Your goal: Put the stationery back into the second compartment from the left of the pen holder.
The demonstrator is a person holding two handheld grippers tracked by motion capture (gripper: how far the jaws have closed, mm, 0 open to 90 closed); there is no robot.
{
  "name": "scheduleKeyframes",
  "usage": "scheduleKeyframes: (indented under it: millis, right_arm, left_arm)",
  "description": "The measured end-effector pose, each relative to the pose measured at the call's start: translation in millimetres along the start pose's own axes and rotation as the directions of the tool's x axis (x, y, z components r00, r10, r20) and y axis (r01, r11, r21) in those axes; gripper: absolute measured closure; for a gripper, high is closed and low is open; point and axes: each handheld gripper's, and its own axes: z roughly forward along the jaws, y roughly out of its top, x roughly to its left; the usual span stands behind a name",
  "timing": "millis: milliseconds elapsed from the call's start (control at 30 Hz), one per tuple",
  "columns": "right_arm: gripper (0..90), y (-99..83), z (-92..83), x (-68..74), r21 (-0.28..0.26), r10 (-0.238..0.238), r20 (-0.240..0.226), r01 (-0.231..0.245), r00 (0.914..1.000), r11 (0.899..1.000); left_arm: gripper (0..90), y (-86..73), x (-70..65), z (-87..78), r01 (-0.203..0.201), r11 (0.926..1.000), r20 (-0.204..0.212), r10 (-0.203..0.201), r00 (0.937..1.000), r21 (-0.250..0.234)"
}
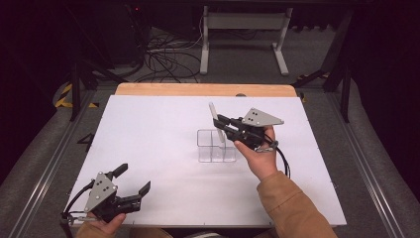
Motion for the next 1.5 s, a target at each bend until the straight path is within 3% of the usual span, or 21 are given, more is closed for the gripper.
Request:
scheduleKeyframes:
  millis: [633,1133,1233,1500]
  right_arm:
    - [78.5,-21.0,10.8,-1.6,0.058,0.053,-0.006,-0.052,0.9986,0.997]
    - [77.4,-27.8,9.1,-3.6,0.107,0.119,0.022,-0.120,0.9927,0.987]
    - [61.7,-26.8,8.8,-3.5,0.093,0.112,0.042,-0.116,0.9928,0.989]
    - [34.8,-21.1,4.3,0.2,0.078,0.088,0.067,-0.093,0.9939,0.993]
  left_arm:
    - [12.0,0.1,0.1,-0.2,-0.004,1.0000,-0.002,0.004,1.0000,0.000]
    - [12.0,0.3,0.2,-0.2,-0.007,1.0000,0.002,0.007,1.0000,0.002]
    - [12.0,0.3,0.0,0.0,-0.006,1.0000,0.002,0.006,1.0000,0.002]
    - [11.9,0.2,0.0,0.2,-0.006,1.0000,0.001,0.006,1.0000,0.003]
